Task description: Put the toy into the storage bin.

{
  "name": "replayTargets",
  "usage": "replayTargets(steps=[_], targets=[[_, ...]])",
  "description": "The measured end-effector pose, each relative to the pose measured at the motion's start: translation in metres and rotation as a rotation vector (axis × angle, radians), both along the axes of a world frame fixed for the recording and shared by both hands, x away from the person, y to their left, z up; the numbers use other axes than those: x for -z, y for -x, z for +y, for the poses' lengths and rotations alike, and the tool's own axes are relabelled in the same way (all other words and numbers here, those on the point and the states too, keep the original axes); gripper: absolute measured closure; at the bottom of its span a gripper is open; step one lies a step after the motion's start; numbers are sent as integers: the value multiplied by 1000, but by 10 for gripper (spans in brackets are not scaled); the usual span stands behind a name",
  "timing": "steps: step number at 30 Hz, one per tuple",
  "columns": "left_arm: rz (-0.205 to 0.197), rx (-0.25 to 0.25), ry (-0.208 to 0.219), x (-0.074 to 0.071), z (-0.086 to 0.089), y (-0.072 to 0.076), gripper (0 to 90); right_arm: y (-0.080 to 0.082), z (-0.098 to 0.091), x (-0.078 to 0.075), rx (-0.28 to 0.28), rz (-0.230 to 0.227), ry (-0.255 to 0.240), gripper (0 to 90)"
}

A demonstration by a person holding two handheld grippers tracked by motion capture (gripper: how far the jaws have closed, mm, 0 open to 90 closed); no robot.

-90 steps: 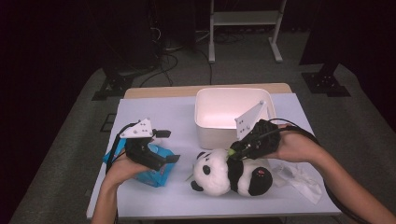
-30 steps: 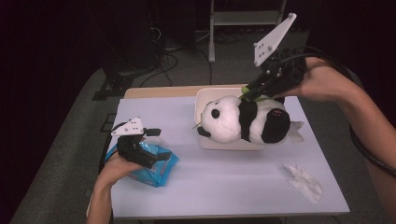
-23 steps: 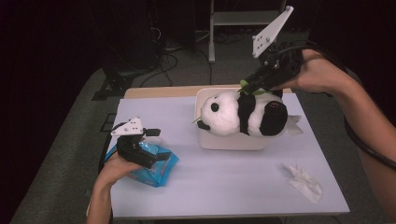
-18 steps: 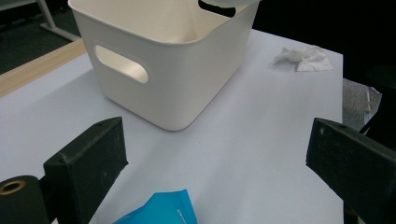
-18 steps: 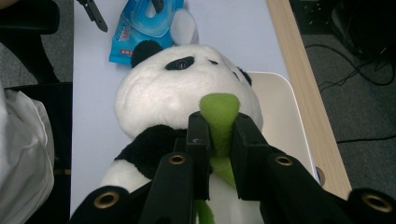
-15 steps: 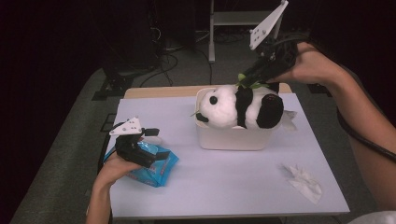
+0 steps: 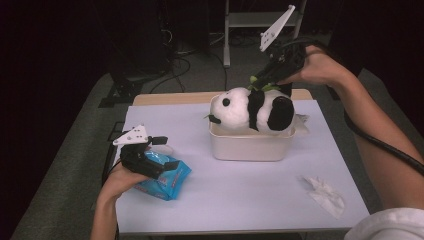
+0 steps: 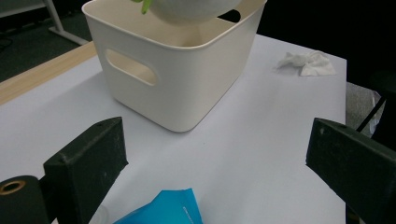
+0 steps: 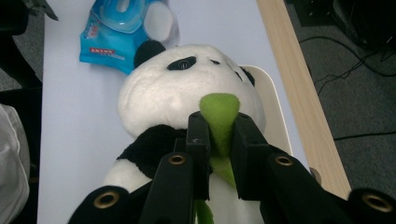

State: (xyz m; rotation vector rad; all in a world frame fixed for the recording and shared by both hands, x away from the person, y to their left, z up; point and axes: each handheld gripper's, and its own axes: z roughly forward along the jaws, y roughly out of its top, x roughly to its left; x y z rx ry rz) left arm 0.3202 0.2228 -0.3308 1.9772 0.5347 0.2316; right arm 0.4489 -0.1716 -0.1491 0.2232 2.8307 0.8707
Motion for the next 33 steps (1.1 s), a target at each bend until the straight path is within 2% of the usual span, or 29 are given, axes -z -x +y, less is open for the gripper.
replayTargets(steps=[13, 20, 33], targets=[[5, 2, -6, 2, -2, -2, 39, -25, 5, 27, 12, 30, 16, 781], [4, 1, -6, 1, -1, -1, 39, -30, 7, 35, 17, 39, 19, 780], [0, 4, -8, 0, -2, 0, 39, -42, 8, 66, 35, 81, 29, 780]])
